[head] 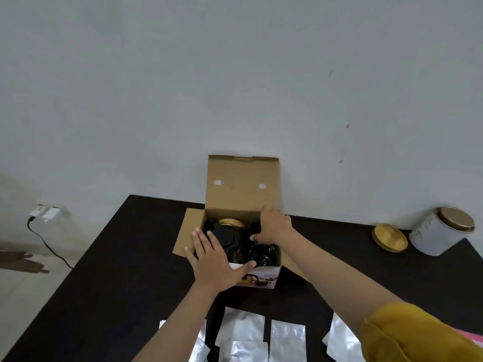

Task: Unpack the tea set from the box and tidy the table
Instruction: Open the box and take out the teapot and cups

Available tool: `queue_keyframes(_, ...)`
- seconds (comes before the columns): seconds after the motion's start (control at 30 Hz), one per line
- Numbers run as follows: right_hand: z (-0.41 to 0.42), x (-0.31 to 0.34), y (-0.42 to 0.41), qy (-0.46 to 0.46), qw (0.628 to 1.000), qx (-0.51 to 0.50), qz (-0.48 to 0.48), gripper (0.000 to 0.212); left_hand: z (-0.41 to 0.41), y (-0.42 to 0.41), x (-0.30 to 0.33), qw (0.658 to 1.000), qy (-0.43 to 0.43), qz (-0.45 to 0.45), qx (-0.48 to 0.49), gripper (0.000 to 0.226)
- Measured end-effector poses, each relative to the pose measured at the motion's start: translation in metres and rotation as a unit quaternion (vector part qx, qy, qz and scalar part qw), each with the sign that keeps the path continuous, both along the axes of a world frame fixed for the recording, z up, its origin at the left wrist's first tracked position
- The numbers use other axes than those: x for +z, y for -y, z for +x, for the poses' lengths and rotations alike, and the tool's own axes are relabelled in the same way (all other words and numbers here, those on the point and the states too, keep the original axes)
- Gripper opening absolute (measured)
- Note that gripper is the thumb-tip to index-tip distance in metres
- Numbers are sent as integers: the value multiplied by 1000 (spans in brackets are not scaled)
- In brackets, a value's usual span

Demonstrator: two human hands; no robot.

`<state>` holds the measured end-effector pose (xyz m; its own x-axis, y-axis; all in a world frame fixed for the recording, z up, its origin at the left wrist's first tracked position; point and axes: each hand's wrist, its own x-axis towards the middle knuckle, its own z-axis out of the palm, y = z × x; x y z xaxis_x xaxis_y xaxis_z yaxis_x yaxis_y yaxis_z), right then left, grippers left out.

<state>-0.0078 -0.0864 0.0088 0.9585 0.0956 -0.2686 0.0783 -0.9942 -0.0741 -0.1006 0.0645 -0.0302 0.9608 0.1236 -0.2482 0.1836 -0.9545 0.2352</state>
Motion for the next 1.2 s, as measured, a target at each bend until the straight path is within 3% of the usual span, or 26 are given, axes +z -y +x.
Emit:
queue_keyframes(0.2,5,-5,-6,19,999,0,-36,82,0,-2,-1,1000,5,3,-2,152)
queue_keyframes(0.33,1,-2,-2,88,991,-51,87,84,1,-3,-1,1000,8,6,3,151)
queue_keyframes(0.47,-10,14,19,136,953,-89,255,83,2,-2,-2,1000,11,10,7,153)
queue_keyframes(0.57,-19,24,62,143,929,-126,319,80,3,0,0,1000,-2,4,11,148)
queue_keyframes(0.67,-31,16,125,114,930,-193,292,77,4,0,5,999,-26,2,18,142)
queue_keyframes(0.77,-47,-4,194,86,942,-252,203,70,0,16,9,999,-6,-18,28,137)
queue_keyframes(0.87,-64,-23,256,59,935,-314,156,57,-4,47,9,997,1,-61,41,143)
queue_keyframes(1.0,-76,-47,324,19,908,-394,143,66,-2,64,0,996,-3,-43,73,156)
queue_keyframes(1.2,-66,-66,389,37,898,-412,150,71,-4,69,-6,996,16,1,85,152)
